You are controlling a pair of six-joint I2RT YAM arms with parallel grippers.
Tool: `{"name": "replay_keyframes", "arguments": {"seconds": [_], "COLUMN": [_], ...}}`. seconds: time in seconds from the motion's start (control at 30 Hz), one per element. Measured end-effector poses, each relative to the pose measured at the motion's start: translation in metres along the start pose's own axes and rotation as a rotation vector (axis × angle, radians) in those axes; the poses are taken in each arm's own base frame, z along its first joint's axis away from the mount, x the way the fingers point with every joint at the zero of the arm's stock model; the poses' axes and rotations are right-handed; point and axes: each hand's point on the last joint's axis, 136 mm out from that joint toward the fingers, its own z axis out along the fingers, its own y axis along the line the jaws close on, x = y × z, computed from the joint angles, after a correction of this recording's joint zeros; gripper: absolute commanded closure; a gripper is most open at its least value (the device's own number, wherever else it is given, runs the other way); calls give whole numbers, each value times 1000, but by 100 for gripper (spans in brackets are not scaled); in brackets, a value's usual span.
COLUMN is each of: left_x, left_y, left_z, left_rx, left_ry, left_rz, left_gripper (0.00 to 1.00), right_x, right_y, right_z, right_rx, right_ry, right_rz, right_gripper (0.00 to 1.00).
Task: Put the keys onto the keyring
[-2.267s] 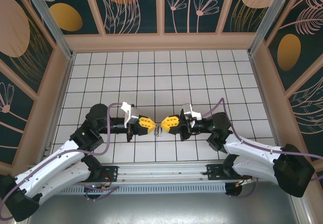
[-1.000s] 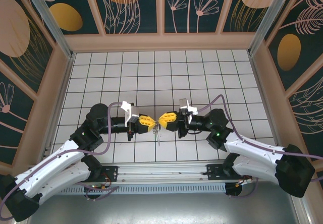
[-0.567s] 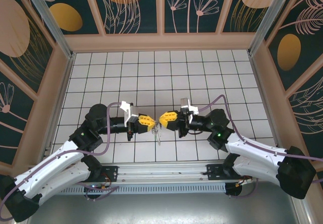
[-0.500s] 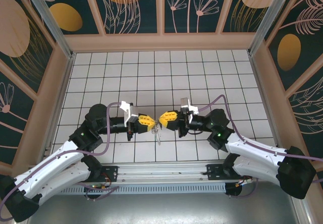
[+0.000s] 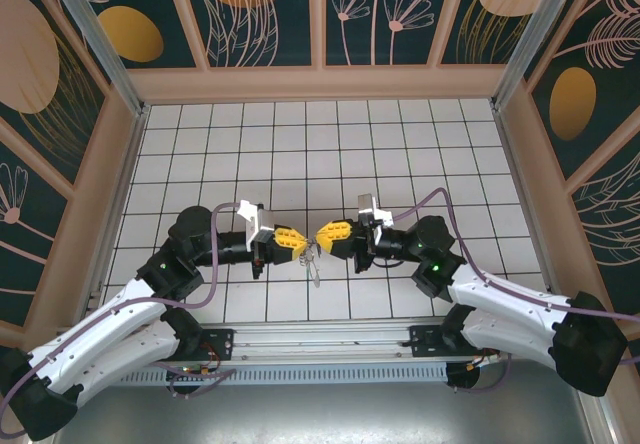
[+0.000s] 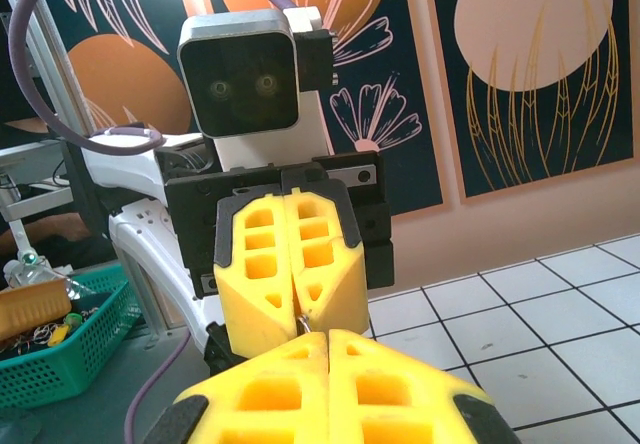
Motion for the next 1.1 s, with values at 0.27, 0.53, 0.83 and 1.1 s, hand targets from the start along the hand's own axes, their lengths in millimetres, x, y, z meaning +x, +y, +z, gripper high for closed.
{"name": "replay_keyframes", "arguments": {"seconds": [0.27,0.53,0.83,1.1], "left_x": [0,-1,0,0], "left_y": [1,0,1,3], "left_z": [0,-1,-1,-1], "left_rx": [-4,-7,-11,-21], "left_ry": [2,-3,0,0], "left_rz": [5,16,17,16], "left_gripper": [100,100,100,100], "right_x": [2,1,4,5], "right_y": [-1,0,-2,-2], "right_z": [0,-1,-1,-2], "right_rx": [3,5,12,16], "right_ry": [8,9,20,24], "right_rz": [6,7,17,21], "right_gripper": [100,100,100,100]}}
